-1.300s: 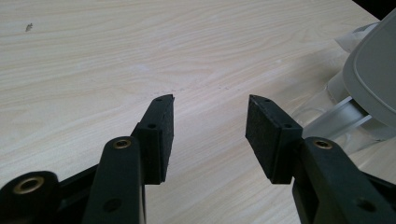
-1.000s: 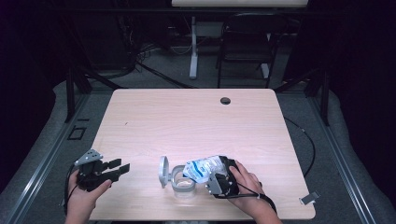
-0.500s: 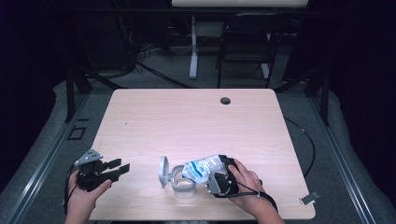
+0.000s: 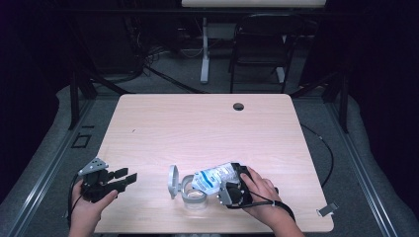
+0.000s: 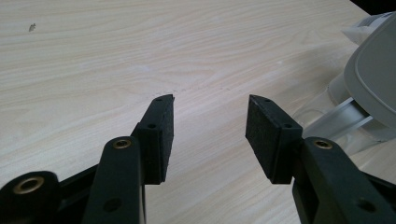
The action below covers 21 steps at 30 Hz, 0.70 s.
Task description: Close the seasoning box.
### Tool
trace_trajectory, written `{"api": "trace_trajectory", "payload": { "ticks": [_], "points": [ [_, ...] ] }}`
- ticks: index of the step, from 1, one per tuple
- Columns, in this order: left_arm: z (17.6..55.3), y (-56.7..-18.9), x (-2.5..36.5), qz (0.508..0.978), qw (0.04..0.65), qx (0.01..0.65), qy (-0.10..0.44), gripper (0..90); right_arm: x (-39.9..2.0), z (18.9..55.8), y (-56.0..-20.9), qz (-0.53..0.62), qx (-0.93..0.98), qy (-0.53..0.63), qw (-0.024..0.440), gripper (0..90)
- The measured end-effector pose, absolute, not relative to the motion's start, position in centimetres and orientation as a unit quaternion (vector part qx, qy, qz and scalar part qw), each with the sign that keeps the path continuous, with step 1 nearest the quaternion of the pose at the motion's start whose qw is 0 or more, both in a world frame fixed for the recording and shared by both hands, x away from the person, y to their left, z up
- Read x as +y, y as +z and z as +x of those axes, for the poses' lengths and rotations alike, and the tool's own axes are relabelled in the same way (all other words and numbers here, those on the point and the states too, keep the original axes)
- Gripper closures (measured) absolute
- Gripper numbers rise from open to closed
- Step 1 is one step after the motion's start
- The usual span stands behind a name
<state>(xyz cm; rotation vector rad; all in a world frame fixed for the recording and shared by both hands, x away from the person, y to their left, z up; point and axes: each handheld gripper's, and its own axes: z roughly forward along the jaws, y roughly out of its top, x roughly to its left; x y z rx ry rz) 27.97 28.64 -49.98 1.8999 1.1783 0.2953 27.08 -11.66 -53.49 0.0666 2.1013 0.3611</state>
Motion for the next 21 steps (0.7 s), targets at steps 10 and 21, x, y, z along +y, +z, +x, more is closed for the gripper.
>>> {"api": "trace_trajectory", "payload": {
  "ticks": [10,21],
  "points": [
    [28.0,-50.1,28.7,0.76,0.431,0.473,0.118,52.4,-11.6,27.2,-53.0,0.014,0.868,0.131,0.479,42.6],
    [28.1,-50.1,28.9,0.758,0.431,0.475,0.117,52.4,-11.4,27.4,-52.1,-0.011,0.876,0.102,0.471,42.7]
  ]
}}
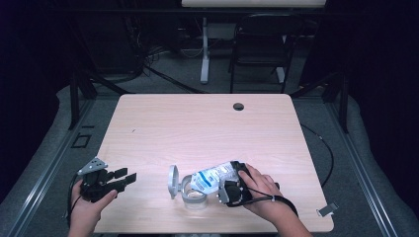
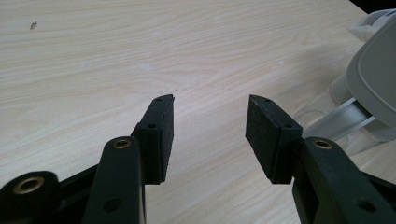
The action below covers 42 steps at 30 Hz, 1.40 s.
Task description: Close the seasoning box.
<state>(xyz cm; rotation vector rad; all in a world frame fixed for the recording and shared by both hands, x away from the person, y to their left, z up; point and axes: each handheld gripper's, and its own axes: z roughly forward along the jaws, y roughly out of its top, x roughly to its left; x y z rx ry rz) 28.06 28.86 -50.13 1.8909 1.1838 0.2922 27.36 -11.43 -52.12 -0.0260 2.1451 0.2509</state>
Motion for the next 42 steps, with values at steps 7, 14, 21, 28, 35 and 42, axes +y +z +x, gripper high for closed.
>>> {"api": "trace_trajectory", "payload": {
  "ticks": [7,14,21,28,35,42],
  "points": [
    [28.1,-50.1,28.9,0.758,0.431,0.475,0.117,52.4,-11.5,27.3,-52.0,-0.018,0.875,0.099,0.474,42.8],
    [28.1,-50.1,28.8,0.759,0.431,0.475,0.118,52.4,-11.5,27.2,-51.9,-0.026,0.873,0.094,0.477,42.8],
    [28.0,-50.1,28.9,0.758,0.431,0.475,0.118,52.4,-11.4,26.9,-51.6,-0.037,0.871,0.076,0.484,42.8],
    [28.0,-50.1,28.9,0.758,0.431,0.475,0.118,52.4,-11.3,26.7,-51.4,-0.056,0.866,0.062,0.493,42.9],
    [28.0,-50.1,28.9,0.757,0.431,0.477,0.118,52.2,-11.0,26.4,-51.1,-0.057,0.866,0.047,0.495,43.0],
    [28.0,-50.0,29.0,0.757,0.431,0.477,0.117,52.2,-11.0,26.5,-51.1,-0.066,0.864,0.05,0.496,43.1]
  ]
}}
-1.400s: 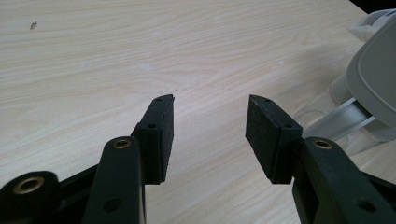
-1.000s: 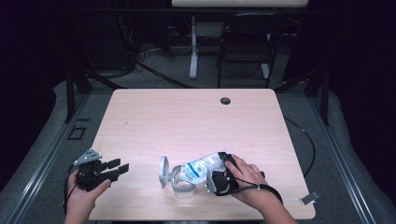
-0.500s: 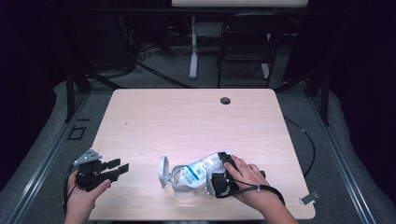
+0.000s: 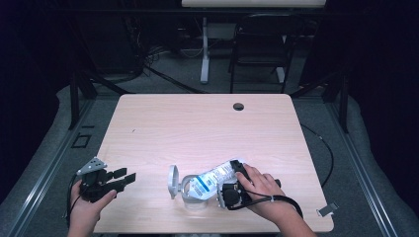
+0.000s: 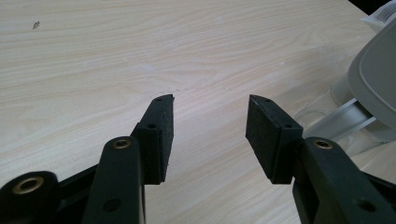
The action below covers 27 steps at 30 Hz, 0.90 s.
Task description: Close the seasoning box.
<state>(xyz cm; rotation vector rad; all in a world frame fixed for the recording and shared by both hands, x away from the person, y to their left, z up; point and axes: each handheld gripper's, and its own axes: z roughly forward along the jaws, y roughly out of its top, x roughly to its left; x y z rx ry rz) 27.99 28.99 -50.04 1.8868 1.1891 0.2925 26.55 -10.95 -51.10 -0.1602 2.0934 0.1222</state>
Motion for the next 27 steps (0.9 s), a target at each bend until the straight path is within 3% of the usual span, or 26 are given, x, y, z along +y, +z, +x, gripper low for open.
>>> {"api": "trace_trajectory", "payload": {
  "ticks": [27],
  "points": [
    [28.05,-50.2,29.03,0.756,0.433,0.477,0.117,52.2,-10.62,26.42,-50.69,-0.076,0.862,0.025,0.501,43.2]
  ]
}}
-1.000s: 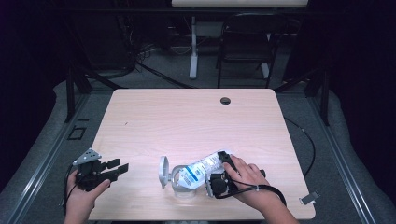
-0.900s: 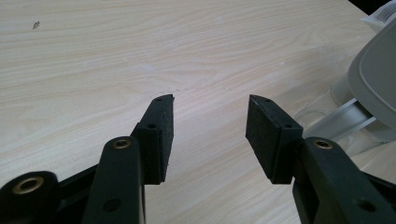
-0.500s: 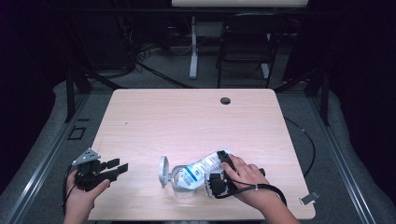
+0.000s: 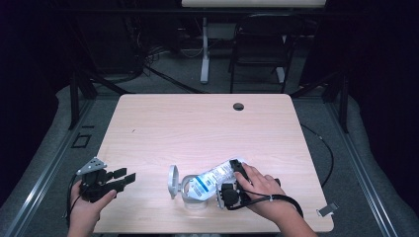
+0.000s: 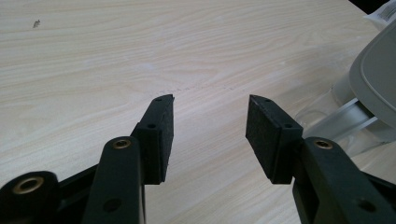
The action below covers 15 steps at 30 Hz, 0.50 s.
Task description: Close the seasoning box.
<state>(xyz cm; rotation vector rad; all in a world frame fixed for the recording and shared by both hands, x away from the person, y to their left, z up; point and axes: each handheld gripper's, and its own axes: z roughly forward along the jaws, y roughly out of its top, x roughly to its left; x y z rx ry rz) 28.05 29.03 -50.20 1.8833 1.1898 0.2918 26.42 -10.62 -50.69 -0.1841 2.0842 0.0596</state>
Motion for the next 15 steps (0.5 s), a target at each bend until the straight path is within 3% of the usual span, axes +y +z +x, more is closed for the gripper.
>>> {"api": "trace_trajectory", "payload": {
  "ticks": [15],
  "points": [
    [28.14,-50.36,29.09,0.756,0.431,0.479,0.116,52.2,-10.53,26.34,-50.63,-0.076,0.862,0.018,0.501,43.2]
  ]
}}
